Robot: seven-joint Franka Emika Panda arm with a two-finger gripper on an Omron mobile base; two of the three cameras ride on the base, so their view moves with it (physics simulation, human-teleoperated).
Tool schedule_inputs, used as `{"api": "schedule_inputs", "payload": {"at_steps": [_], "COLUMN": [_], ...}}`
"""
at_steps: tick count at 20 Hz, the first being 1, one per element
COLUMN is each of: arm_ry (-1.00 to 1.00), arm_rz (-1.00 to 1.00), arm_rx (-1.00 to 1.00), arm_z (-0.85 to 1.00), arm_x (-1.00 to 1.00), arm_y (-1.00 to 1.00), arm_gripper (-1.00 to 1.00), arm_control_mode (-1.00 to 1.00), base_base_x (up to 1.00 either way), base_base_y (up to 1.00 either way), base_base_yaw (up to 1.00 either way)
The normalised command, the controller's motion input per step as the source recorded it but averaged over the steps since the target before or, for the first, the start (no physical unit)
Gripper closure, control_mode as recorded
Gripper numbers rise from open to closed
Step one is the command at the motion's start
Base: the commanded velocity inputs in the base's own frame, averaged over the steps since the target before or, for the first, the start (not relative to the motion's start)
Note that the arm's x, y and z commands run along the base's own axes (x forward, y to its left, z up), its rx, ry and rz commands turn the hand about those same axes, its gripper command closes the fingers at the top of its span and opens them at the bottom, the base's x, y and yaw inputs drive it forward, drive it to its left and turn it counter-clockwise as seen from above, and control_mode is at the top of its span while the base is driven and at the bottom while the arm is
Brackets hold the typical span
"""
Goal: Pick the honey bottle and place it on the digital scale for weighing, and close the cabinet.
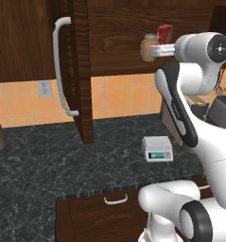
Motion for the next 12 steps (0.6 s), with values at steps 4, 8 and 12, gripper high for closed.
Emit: {"api": "schedule_inputs", "payload": {"at_steps": [4, 8, 12], "arm_ry": [0.00, 0.00, 0.01], "arm_rz": [0.00, 0.00, 0.00], "arm_rx": [0.00, 0.00, 0.00], "arm_z": [0.00, 0.00, 0.00], "arm_x": [0.35, 0.44, 0.52], "arm_y": [0.00, 0.00, 0.00], "arm_gripper": [-1.00, -1.00, -1.00], "arm_control_mode": [-1.00, -1.00, -1.00], "base_base_x": [0.00, 0.00, 0.00], "base_base_y": [0.00, 0.00, 0.00], "base_base_yaw": [0.00, 0.00, 0.00]}}
